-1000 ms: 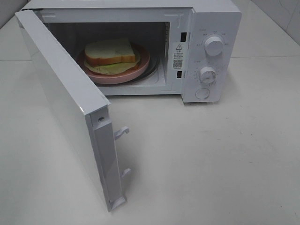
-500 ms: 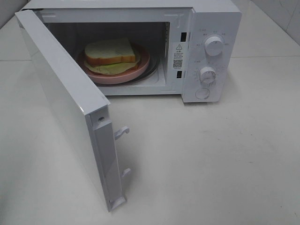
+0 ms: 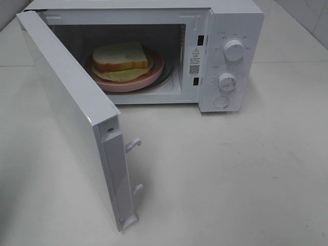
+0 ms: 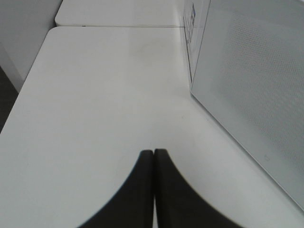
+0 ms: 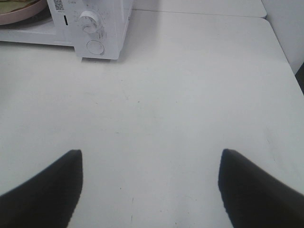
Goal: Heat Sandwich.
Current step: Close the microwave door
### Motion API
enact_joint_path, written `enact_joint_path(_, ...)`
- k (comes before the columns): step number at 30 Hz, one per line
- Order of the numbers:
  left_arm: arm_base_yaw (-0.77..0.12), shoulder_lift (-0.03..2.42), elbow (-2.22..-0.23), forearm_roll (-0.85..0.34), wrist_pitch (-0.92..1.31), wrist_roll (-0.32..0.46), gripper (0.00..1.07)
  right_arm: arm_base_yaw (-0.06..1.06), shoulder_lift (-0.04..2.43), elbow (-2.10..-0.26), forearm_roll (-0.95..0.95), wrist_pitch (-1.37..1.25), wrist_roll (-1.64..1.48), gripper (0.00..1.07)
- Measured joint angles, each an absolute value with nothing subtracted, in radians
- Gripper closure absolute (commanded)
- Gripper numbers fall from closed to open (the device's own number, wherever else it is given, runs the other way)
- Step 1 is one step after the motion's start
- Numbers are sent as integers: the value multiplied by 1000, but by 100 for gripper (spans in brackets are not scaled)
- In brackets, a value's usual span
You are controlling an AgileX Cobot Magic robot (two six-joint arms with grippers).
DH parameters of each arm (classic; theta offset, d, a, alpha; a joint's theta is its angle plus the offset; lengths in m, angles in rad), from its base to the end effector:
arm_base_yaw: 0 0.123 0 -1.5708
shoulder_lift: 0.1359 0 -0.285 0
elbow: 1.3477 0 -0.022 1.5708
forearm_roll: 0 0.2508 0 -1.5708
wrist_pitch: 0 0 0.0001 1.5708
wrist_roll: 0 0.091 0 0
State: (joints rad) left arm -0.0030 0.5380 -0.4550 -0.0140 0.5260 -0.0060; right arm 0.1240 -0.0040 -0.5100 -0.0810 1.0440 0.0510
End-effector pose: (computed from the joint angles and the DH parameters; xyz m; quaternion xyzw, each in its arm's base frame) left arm 0.1068 -0.0010 0.2785 -0.0048 0.8655 -0.0083 0.5007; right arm -0.0053 -0.0071 0.2816 -0.0293 0.8439 0.0064 0.5356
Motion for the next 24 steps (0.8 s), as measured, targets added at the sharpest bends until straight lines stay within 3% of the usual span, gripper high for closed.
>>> enact_joint_path(10,-3,678,-284,-12,66,0,107,124,-4,-510,-81,1044,51,31)
enact_joint_path(24,-3,971,-224,27,-360,0,107,124,-4,-510,-81,1044,51,31)
